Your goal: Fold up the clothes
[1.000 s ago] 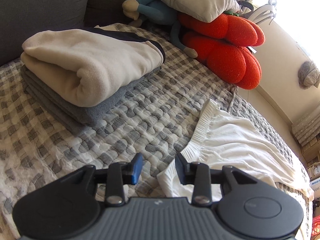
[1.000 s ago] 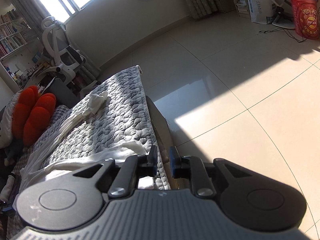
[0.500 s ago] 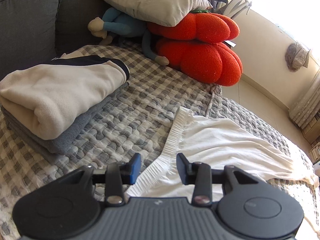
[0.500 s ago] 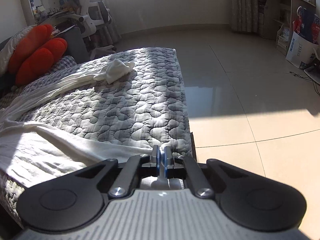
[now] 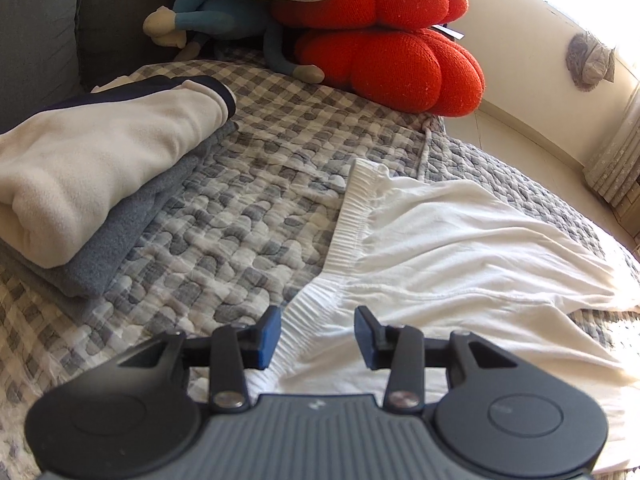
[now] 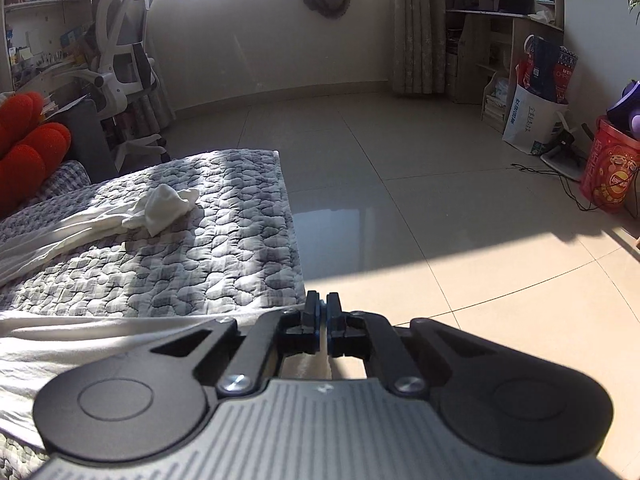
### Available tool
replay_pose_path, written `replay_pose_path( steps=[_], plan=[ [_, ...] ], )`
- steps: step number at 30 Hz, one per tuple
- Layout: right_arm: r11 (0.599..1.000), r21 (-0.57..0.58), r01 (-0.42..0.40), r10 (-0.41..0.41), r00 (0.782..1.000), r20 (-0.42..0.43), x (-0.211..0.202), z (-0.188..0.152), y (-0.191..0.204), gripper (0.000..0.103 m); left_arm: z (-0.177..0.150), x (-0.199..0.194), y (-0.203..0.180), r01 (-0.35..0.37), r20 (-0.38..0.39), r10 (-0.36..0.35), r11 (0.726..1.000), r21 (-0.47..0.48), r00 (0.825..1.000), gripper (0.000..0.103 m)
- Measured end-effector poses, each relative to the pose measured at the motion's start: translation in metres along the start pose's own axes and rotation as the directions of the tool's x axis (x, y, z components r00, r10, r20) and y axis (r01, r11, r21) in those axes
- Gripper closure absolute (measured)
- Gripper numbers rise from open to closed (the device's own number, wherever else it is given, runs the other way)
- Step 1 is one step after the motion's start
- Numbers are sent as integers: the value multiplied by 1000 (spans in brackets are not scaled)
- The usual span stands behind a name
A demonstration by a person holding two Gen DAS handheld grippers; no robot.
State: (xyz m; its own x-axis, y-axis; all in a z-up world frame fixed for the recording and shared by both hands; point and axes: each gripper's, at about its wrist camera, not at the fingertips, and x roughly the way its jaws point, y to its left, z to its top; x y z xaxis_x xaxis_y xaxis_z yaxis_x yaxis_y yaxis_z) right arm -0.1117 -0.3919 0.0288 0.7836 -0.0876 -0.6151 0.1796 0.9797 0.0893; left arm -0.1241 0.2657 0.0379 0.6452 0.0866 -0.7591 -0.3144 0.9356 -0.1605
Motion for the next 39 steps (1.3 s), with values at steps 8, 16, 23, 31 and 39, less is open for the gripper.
replay_pose_path(
  steps=[8,16,23,31,39],
  plan=[
    [999,10,36,-36,999,-15,2,6,-5,100,-4,8,3,-60,-38,62,997,41,997,62],
    [1000,-28,11,-13,999,-40,7,12,12,89,10,-9,21,-28,-4,28,998,-64,1000,62],
    [1000,-13,-17,17,1000,10,0,55,36,58,62,-15,8,51,75,-39,986,-161,996,60],
    [997,-38,-60,57,997,-60,31,94,86,58,80,51,-11,47,13,-46,968,-246,999,58],
    [993,-31,-113,108,986,-124,80,103,138,54,82,89,-23,38,-5,-41,959,-282,999,57]
  ],
)
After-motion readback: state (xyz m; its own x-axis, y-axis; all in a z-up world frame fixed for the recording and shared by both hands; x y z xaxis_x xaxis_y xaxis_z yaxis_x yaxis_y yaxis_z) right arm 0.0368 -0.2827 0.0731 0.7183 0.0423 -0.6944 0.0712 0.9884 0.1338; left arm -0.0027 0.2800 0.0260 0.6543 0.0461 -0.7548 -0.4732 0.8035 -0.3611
